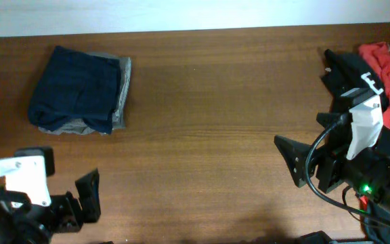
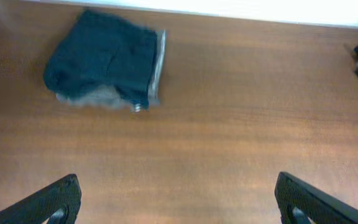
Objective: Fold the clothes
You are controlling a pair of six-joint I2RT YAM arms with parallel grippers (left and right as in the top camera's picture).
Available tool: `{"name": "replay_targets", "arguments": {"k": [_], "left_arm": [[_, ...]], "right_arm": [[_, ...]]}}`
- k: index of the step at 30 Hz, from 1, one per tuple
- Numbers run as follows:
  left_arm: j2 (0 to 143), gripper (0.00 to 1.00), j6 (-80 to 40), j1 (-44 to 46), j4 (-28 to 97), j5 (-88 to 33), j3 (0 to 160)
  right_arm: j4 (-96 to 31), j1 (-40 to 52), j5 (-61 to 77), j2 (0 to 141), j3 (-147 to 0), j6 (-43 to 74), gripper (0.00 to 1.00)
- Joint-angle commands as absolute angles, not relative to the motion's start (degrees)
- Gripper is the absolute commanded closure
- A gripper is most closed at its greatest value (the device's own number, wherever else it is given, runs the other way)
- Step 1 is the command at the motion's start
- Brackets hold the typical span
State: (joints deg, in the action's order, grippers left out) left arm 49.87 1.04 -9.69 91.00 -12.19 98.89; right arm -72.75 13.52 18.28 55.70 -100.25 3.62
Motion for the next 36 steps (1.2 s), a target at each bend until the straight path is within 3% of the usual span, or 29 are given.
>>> {"name": "replay_targets", "arguments": {"k": [1, 7, 19, 30, 36], "left_arm": [[49.80, 0.01, 0.47, -9.37, 94.39, -13.06, 98.67], [49.78, 0.01, 0.47, -9.37, 96.68, -13.06, 98.61], [49.78, 0.01, 0.47, -9.37, 96.68, -13.06, 98.61], [49.78, 0.01, 0.47, -9.37, 96.68, -13.06, 98.61], [49.78, 0.01, 0.47, -9.37, 96.68, -13.06, 98.63]], "right_arm": [[-72.10, 11.77, 10.46, 51.77, -97.06, 2.96, 0.01], [-53.93, 8.03, 6.81, 34.15, -72.53, 2.98, 0.01], [-36.25, 4.38, 7.31, 1.89, -24.75, 4.08, 0.01], [-12.23, 4.45, 7.97, 0.21, -3.95, 4.03, 0.01], [-10.55, 4.47, 7.90, 0.32, -3.20, 4.03, 0.01]]}}
